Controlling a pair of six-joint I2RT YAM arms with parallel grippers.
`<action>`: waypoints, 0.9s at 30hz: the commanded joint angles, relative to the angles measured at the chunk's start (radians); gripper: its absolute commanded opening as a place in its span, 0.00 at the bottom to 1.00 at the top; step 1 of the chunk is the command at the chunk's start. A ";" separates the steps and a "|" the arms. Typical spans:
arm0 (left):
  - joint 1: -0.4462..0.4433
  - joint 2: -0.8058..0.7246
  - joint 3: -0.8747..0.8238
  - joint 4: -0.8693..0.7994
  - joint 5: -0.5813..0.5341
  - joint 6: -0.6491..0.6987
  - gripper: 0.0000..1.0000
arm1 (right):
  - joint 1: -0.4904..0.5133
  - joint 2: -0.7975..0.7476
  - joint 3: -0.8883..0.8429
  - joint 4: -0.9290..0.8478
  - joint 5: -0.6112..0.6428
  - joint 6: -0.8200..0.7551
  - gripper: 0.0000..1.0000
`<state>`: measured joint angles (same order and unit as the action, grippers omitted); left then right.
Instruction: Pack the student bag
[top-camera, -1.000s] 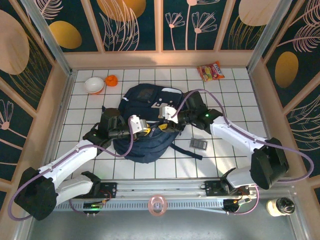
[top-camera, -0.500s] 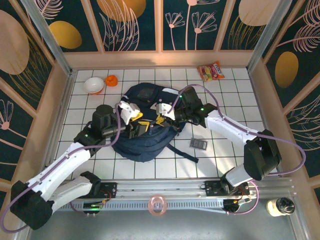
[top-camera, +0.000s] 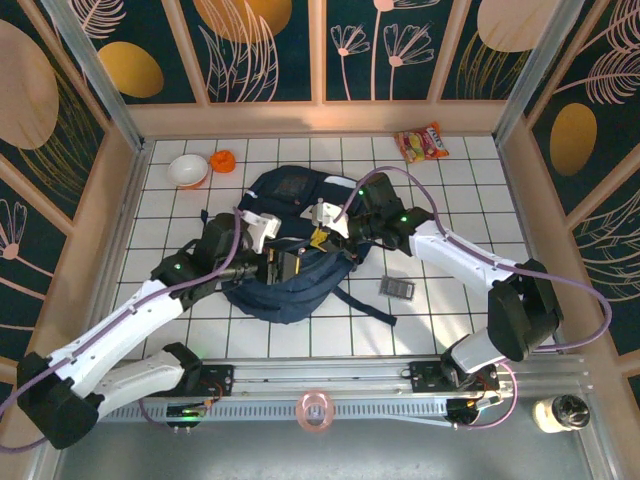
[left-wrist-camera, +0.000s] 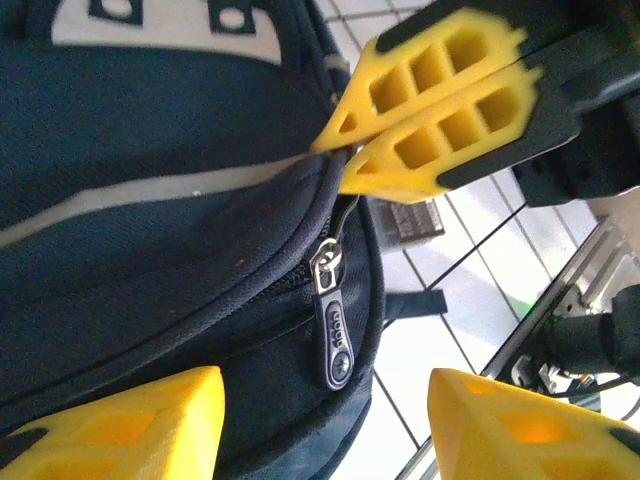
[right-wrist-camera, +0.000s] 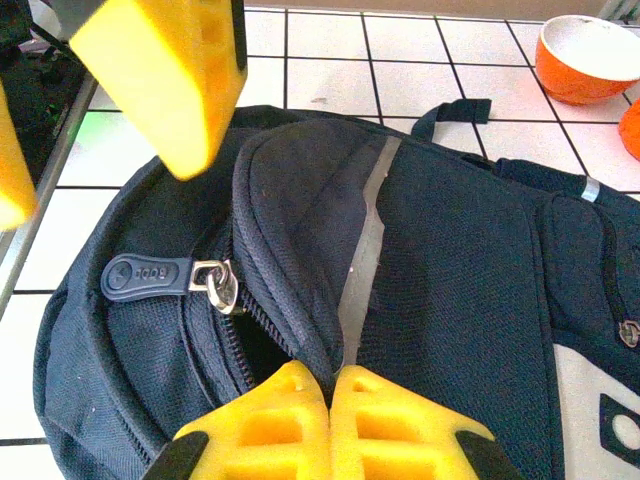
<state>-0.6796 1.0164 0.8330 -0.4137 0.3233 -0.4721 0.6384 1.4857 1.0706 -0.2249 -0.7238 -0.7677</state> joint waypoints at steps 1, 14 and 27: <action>-0.016 0.029 0.034 -0.021 -0.015 -0.052 0.50 | 0.013 -0.021 0.029 0.051 0.004 0.041 0.00; -0.048 0.091 0.033 0.065 -0.096 -0.089 0.15 | 0.017 -0.045 0.026 0.040 0.006 0.041 0.00; 0.025 -0.054 -0.102 0.005 -0.289 0.121 0.00 | -0.212 -0.077 -0.008 -0.182 -0.169 -0.254 0.00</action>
<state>-0.6971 0.9970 0.7597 -0.3908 0.1062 -0.4053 0.4664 1.4403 1.0473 -0.3237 -0.8505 -0.9615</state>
